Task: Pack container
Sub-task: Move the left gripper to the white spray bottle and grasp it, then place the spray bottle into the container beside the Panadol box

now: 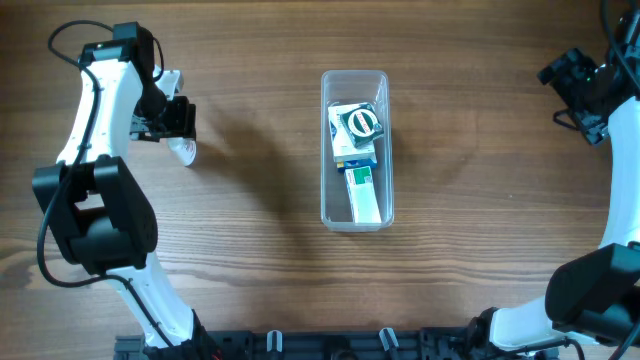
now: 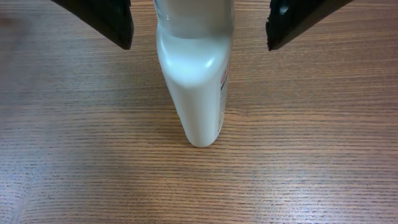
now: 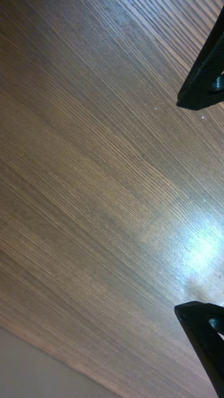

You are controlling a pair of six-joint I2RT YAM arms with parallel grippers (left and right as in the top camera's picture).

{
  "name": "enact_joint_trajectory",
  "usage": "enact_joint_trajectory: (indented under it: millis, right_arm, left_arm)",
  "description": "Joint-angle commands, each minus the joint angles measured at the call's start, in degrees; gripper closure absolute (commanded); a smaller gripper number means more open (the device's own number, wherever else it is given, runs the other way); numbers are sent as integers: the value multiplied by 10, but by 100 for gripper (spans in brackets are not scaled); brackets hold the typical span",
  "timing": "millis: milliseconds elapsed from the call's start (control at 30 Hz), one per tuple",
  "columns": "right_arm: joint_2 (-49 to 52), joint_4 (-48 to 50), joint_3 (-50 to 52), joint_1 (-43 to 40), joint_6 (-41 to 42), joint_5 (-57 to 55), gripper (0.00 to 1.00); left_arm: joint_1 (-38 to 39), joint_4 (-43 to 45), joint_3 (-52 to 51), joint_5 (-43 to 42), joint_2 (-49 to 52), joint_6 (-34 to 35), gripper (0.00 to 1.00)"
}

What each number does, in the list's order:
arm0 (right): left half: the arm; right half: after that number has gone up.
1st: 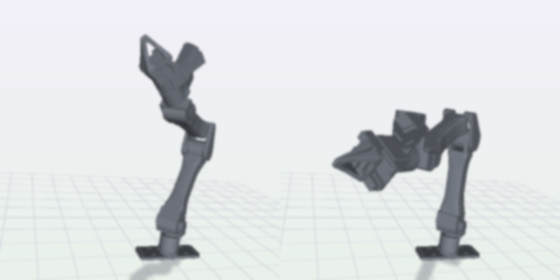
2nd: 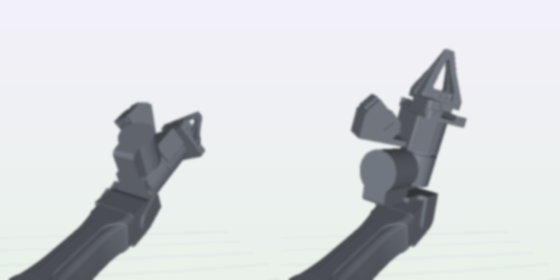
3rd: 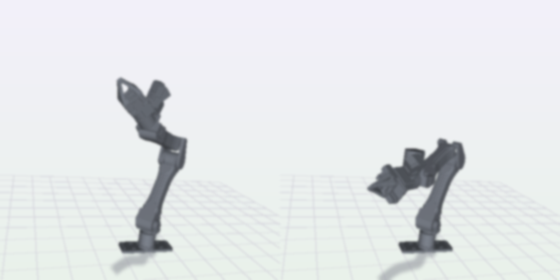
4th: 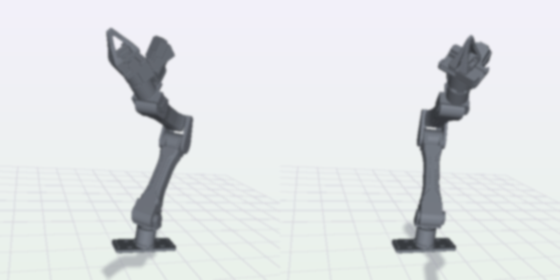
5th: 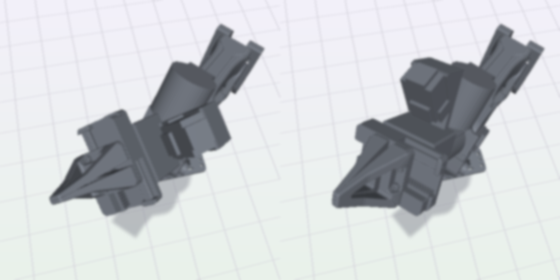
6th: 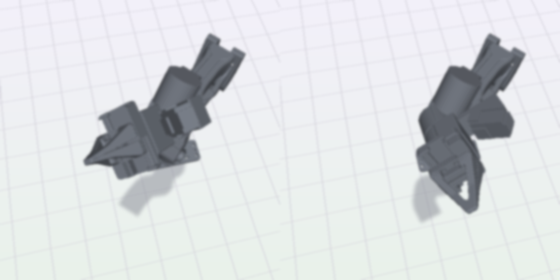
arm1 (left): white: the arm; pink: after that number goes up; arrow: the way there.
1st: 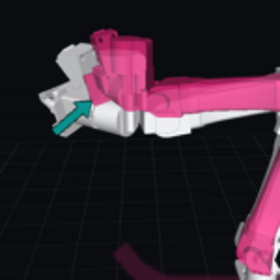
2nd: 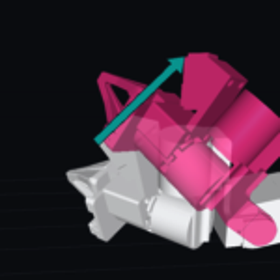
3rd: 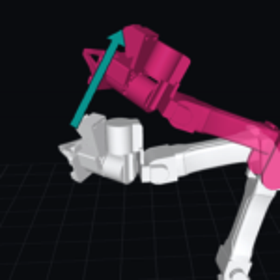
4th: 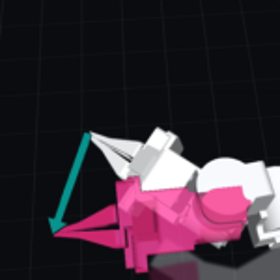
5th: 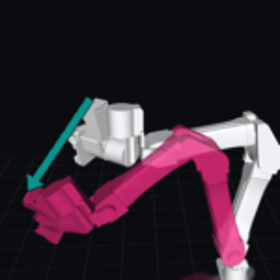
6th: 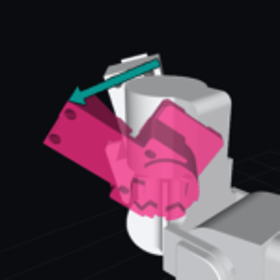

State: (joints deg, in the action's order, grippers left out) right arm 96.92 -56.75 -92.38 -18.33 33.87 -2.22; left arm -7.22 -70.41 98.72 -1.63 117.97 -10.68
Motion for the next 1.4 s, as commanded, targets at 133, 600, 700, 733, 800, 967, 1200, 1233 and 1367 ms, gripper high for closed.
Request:
enact_joint_trajectory:
  millis: [133,600,700,733,800,967,1200,1233,1367]
  right_arm:
    - [8,2,3,1,8,-10,0]
    - [8,2,3,1,8,-10,0]
    - [8,2,3,1,8,-10,0]
    - [8,2,3,1,8,-10,0]
    - [8,2,3,1,8,-10,0]
    - [8,2,3,1,8,-10,0]
    - [8,2,3,1,8,-10,0]
    - [8,2,3,1,8,-10,0]
    - [8,2,3,1,8,-10,0]
  left_arm:
    - [0,9,-3,-11,3,-11,40]
    - [0,-2,-3,-16,3,8,70]
    - [0,-9,-2,-16,3,22,71]
    - [0,-10,-2,-16,2,29,73]
    - [0,-13,1,-22,-3,41,75]
    - [39,-40,45,-54,-55,56,75]
    - [191,-33,45,-54,-170,152,75]
    - [210,-33,45,-54,-181,165,75]
    - [338,-33,45,-52,-217,277,75]
